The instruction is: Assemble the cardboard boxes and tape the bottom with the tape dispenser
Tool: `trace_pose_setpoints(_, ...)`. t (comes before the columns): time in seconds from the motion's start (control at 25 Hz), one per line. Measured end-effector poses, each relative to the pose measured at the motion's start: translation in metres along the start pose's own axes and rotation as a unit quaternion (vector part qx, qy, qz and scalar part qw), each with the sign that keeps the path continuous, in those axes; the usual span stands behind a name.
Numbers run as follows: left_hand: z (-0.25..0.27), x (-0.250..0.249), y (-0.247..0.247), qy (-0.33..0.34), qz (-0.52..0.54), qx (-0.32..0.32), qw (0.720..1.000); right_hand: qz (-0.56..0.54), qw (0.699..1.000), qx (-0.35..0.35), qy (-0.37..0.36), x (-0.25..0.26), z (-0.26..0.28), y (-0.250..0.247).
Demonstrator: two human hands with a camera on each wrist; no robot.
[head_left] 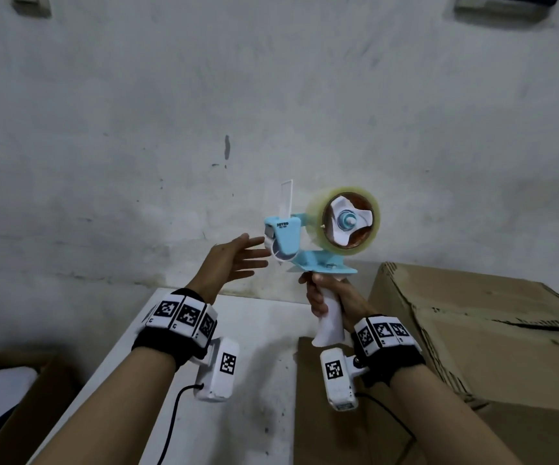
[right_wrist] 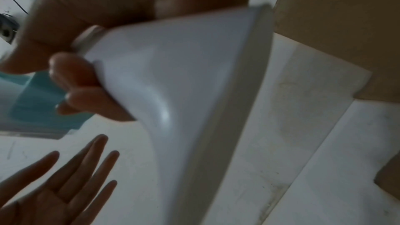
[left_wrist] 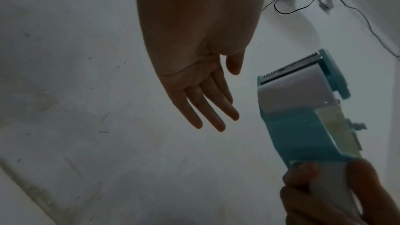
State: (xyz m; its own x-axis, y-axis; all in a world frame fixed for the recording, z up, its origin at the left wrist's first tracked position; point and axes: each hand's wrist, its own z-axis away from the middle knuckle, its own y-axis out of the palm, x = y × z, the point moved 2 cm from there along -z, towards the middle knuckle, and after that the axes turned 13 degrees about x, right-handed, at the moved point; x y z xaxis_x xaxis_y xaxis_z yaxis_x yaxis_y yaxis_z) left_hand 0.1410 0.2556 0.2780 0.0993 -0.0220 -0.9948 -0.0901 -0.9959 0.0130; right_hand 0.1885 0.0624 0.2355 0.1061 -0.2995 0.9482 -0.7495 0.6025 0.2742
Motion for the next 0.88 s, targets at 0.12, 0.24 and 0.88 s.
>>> trace_pose_setpoints(0.12, 0.005, 0.000, 0.007, 0.027, 0.000, 0.009, 1.000, -0.012, 1.000, -0.003, -0.008, -0.001, 0.003, 0.001)
trace_pose_setpoints(0.24, 0.007, -0.003, 0.016, 0.066, -0.006, -0.006, 0.998, -0.011, 1.000, -0.011, -0.014, -0.001, 0.003, 0.004)
trace_pose_setpoints(0.88, 0.005, 0.005, 0.040, 0.037, 0.212, 0.083, 0.973, 0.010, 0.996, -0.079, -0.040, 0.012, 0.013, 0.005)
